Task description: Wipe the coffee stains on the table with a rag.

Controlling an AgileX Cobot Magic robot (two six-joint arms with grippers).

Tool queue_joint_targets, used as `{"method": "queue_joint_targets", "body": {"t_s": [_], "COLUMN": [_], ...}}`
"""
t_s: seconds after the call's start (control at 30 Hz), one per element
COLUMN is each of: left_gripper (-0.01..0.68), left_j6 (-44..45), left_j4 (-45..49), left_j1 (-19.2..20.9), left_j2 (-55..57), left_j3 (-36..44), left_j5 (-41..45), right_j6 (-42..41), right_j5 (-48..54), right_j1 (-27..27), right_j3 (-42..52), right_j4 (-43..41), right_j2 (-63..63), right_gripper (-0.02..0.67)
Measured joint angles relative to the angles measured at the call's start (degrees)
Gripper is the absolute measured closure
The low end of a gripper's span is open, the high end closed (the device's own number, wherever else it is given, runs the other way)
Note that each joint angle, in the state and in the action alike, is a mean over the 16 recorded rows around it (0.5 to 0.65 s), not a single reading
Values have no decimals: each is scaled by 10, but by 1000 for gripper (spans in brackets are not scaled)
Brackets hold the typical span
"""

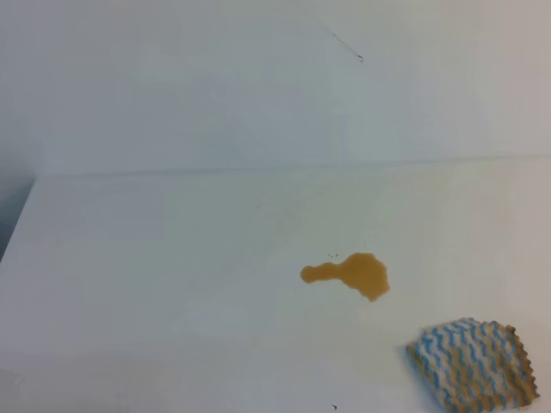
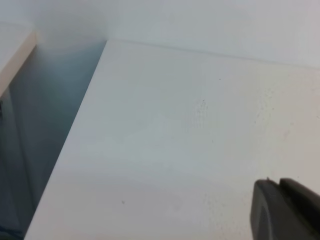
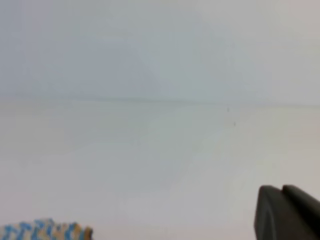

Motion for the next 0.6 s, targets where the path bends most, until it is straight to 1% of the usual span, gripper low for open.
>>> {"method": "queue_joint_targets", "body": {"t_s": [0.3,0.6], "left_gripper": [674,674], "left_j6": [0,-1], "left_j4": [0,0], "left_j1": [0,0], "left_j2": [0,0], "left_j3": [0,0], "left_j5": [0,0], "right_j6": [-8,7], "right_j5": [-25,-89], "right_j1": [0,0], "right_j3": [0,0], "right_j4": [-5,8], "right_j2": [0,0], "right_gripper": [653,653]}}
